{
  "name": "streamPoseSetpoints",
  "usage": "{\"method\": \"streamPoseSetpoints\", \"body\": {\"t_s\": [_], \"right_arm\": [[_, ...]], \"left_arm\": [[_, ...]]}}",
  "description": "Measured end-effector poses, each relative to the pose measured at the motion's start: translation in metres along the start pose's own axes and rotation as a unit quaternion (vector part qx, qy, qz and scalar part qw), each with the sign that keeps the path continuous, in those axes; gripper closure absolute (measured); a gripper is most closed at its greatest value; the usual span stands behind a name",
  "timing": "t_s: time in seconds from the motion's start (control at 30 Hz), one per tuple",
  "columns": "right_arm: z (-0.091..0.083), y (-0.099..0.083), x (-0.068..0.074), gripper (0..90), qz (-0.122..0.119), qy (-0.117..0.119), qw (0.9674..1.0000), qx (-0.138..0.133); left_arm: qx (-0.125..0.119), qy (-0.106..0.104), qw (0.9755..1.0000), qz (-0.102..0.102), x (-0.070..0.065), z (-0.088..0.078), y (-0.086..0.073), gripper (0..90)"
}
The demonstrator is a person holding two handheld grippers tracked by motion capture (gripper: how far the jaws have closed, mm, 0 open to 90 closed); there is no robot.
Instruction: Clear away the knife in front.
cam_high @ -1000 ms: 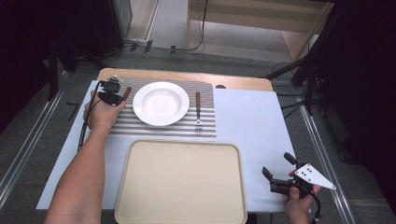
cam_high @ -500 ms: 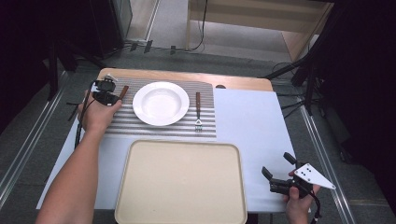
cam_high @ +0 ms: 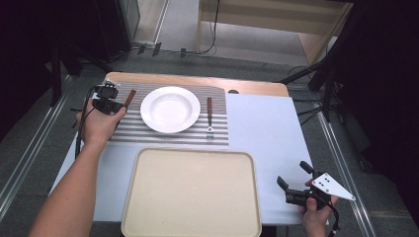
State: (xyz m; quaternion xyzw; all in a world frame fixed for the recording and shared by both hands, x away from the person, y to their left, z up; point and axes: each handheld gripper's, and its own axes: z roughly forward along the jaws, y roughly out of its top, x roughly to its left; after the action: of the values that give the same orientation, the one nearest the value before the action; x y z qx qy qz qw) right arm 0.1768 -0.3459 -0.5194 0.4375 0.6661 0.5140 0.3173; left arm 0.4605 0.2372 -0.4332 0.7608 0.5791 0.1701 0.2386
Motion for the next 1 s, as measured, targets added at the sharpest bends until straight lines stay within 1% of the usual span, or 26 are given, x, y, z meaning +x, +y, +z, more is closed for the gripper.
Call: {"method": "streamPoseSetpoints", "body": {"t_s": [0.1, 0.33, 0.4, 0.43, 0.47, 0.53, 0.57, 0.63, 0.67, 0.77, 0.83, 0.9, 1.0], "right_arm": [[0.000, 0.000, 0.000, 0.0, 0.000, 0.003, 1.0000, -0.003], [0.000, -0.001, 0.001, 0.0, 0.001, -0.006, 1.0000, -0.008], [0.000, -0.001, 0.001, 0.0, 0.002, -0.007, 0.9999, -0.008], [0.000, -0.001, 0.001, 0.0, 0.002, -0.008, 0.9999, -0.007], [0.000, -0.001, 0.001, 0.0, 0.002, -0.008, 0.9999, -0.007], [0.000, -0.001, 0.001, 0.0, 0.003, -0.008, 0.9999, -0.007], [0.000, -0.001, 0.001, 0.0, 0.003, -0.008, 0.9999, -0.007], [0.000, -0.001, 0.001, 0.0, 0.002, -0.008, 0.9999, -0.007], [0.000, -0.001, 0.001, 0.0, 0.001, -0.009, 0.9999, -0.006], [0.000, -0.001, 0.001, 0.0, 0.000, -0.008, 0.9999, -0.006], [0.000, -0.001, 0.001, 0.0, 0.000, -0.009, 0.9999, -0.005], [0.000, -0.001, 0.001, 0.0, 0.001, -0.009, 0.9999, -0.005], [0.000, -0.001, 0.001, 0.0, 0.001, -0.008, 1.0000, -0.005]], "left_arm": [[-0.002, -0.002, 1.0000, 0.003, -0.003, -0.004, -0.003, 77.5], [-0.007, -0.015, 0.9998, 0.008, -0.006, -0.013, -0.012, 77.5], [-0.010, -0.018, 0.9997, 0.014, -0.009, -0.016, -0.015, 77.5], [-0.013, -0.026, 0.9994, 0.018, -0.010, -0.018, -0.016, 77.5], [-0.014, -0.028, 0.9993, 0.022, -0.012, -0.020, -0.018, 77.5], [-0.018, -0.028, 0.9991, 0.026, -0.015, -0.023, -0.022, 77.5], [-0.019, -0.032, 0.9989, 0.027, -0.016, -0.025, -0.024, 77.5], [-0.021, -0.029, 0.9989, 0.030, -0.018, -0.027, -0.027, 77.5], [-0.020, -0.017, 0.9986, 0.046, -0.020, -0.030, -0.031, 77.5], [-0.025, -0.025, 0.9984, 0.045, -0.023, -0.034, -0.038, 77.5], [-0.023, -0.028, 0.9982, 0.047, -0.023, -0.036, -0.039, 77.5], [-0.026, -0.035, 0.9977, 0.051, -0.027, -0.041, -0.046, 77.5], [-0.027, -0.036, 0.9974, 0.057, -0.032, -0.045, -0.051, 77.5]]}}
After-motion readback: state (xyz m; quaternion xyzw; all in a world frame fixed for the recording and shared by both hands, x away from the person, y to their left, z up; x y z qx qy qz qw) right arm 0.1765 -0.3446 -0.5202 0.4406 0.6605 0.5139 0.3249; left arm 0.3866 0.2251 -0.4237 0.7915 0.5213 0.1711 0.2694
